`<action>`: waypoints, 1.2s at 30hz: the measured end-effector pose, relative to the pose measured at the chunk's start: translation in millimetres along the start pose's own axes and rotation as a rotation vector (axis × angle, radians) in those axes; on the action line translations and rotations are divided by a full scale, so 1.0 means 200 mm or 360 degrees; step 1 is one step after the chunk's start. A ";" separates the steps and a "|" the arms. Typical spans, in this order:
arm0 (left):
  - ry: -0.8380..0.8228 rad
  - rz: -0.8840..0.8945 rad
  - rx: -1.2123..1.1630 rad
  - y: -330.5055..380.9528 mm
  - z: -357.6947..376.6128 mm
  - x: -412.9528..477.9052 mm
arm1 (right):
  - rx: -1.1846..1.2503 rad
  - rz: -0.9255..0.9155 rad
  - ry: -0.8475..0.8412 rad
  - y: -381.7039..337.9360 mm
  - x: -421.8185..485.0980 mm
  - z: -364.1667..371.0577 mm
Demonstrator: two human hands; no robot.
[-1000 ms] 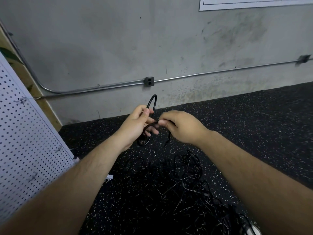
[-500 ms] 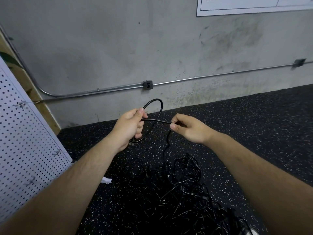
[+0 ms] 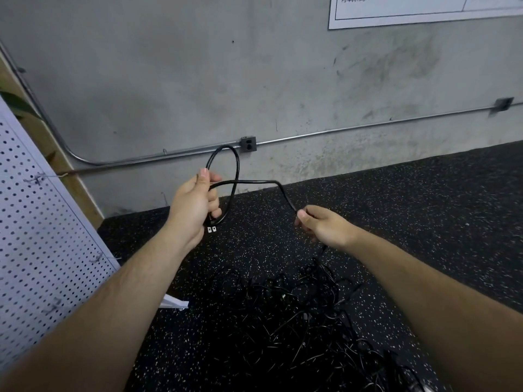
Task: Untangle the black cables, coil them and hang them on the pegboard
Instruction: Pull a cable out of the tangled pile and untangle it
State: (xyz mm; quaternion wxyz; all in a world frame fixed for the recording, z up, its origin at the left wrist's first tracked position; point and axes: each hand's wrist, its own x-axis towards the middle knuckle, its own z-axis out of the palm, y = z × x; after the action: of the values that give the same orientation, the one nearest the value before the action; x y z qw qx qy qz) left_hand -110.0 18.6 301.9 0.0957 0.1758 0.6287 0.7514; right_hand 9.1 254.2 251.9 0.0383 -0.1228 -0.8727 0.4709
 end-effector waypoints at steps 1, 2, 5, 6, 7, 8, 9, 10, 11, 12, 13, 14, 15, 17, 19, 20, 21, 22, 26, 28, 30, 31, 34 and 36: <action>-0.0020 -0.0011 0.0080 -0.02 0.00 0.00 | 0.0079 0.0009 0.0036 -0.02 0.00 0.00; -0.0053 -0.0020 0.0151 -0.03 0.00 0.00 | 0.0175 0.0003 0.0080 -0.05 0.01 0.00; -0.0199 -0.0004 0.0298 -0.07 0.02 -0.01 | 0.0405 -0.0046 0.0175 -0.14 0.00 0.03; -0.0242 0.0005 0.0346 -0.07 0.03 -0.02 | 0.0474 -0.0052 0.0192 -0.17 -0.01 0.04; -0.0278 0.0007 0.0394 -0.08 0.04 -0.03 | 0.0538 -0.0043 0.0212 -0.19 -0.01 0.05; -0.0308 -0.0002 0.0429 -0.09 0.05 -0.03 | 0.0593 -0.0026 0.0243 -0.20 -0.01 0.06; -0.0335 -0.0025 0.0432 -0.10 0.06 -0.04 | 0.0627 -0.0005 0.0285 -0.22 -0.02 0.08; -0.0358 -0.0058 0.0406 -0.11 0.08 -0.05 | 0.0648 0.0016 0.0327 -0.23 -0.02 0.09; -0.0379 -0.0095 0.0363 -0.12 0.09 -0.07 | 0.0667 0.0032 0.0358 -0.24 -0.03 0.10; -0.0394 -0.0129 0.0319 -0.13 0.11 -0.08 | 0.0696 0.0040 0.0374 -0.25 -0.03 0.11; -0.0404 -0.0155 0.0283 -0.13 0.13 -0.09 | 0.0736 0.0048 0.0380 -0.26 -0.03 0.13; -0.0414 -0.0176 0.0256 -0.14 0.14 -0.10 | 0.0780 0.0057 0.0381 -0.27 -0.04 0.14; -0.0425 -0.0199 0.0228 -0.14 0.16 -0.11 | 0.0824 0.0067 0.0379 -0.27 -0.04 0.14; -0.0446 -0.0250 0.0143 -0.14 0.18 -0.13 | 0.0916 0.0080 0.0361 -0.29 -0.04 0.15; -0.0460 -0.0276 0.0058 -0.15 0.20 -0.14 | 0.0995 0.0106 0.0311 -0.29 -0.04 0.16; -0.0472 -0.0286 0.0028 -0.14 0.21 -0.14 | 0.1017 0.0121 0.0277 -0.29 -0.03 0.15; -0.0491 -0.0296 0.0003 -0.14 0.21 -0.14 | 0.1036 0.0133 0.0240 -0.29 -0.04 0.15; -0.0510 -0.0304 -0.0019 -0.14 0.21 -0.14 | 0.1056 0.0142 0.0206 -0.29 -0.04 0.15; -0.0549 -0.0291 -0.0018 -0.14 0.23 -0.16 | 0.1203 0.0145 0.0108 -0.29 -0.04 0.13; -0.0525 -0.0281 0.0000 -0.14 0.25 -0.17 | 0.1244 0.0150 0.0067 -0.29 -0.03 0.13; -0.0480 -0.0261 0.0041 -0.14 0.26 -0.17 | 0.1300 0.0166 0.0072 -0.30 -0.03 0.14; -0.0460 -0.0252 0.0067 -0.14 0.26 -0.17 | 0.1333 0.0169 0.0083 -0.30 -0.03 0.14; -0.0414 -0.0210 0.0187 -0.14 0.27 -0.17 | 0.1371 0.0159 0.0108 -0.31 -0.04 0.15; -0.0404 -0.0156 0.0295 -0.14 0.27 -0.18 | 0.1374 0.0160 0.0118 -0.32 -0.04 0.15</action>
State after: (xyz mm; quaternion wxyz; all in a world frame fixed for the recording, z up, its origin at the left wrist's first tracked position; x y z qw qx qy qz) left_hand -59.2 60.3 276.9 0.1944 0.2465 0.6860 0.6564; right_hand 0.7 195.2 288.8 0.0945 -0.1546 -0.5868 0.7892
